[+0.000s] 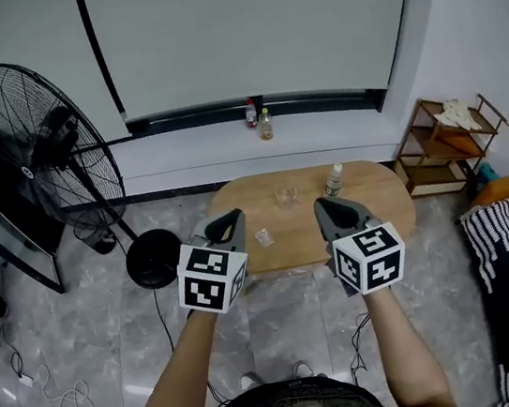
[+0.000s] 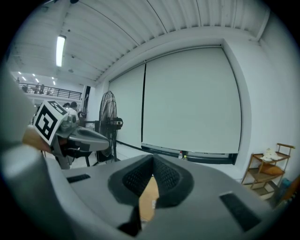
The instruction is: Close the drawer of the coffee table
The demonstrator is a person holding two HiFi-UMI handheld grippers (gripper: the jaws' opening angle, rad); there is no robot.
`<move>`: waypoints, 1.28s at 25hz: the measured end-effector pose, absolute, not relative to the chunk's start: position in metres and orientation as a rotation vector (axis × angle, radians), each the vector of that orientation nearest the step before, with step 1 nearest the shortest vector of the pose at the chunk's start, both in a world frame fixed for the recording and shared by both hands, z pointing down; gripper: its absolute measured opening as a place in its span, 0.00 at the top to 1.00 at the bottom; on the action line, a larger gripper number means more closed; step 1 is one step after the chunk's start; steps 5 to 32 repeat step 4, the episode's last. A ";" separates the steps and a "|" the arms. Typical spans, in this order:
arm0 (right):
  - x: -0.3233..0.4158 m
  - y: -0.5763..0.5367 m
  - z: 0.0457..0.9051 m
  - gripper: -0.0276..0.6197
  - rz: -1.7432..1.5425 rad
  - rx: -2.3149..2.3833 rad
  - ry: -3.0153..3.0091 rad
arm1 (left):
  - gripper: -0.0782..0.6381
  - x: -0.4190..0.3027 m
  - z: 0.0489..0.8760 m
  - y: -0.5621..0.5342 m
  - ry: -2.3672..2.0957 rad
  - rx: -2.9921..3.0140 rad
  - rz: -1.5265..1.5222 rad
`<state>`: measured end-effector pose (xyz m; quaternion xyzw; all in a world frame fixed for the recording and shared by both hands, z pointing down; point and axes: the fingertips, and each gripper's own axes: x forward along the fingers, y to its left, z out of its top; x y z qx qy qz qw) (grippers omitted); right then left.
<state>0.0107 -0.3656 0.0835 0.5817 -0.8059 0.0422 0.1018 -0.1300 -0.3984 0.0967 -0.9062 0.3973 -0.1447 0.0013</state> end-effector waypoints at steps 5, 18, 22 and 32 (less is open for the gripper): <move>0.007 -0.362 0.083 0.95 0.124 1.722 -2.373 | 0.89 -0.133 0.096 -0.395 1.243 -2.852 -0.448; 0.007 -0.362 0.083 0.95 0.124 1.722 -2.373 | 0.89 -0.133 0.096 -0.395 1.243 -2.852 -0.448; 0.007 -0.362 0.083 0.95 0.124 1.722 -2.373 | 0.89 -0.133 0.096 -0.395 1.243 -2.852 -0.448; 0.007 -0.362 0.083 0.95 0.124 1.722 -2.373 | 0.89 -0.133 0.096 -0.395 1.243 -2.852 -0.448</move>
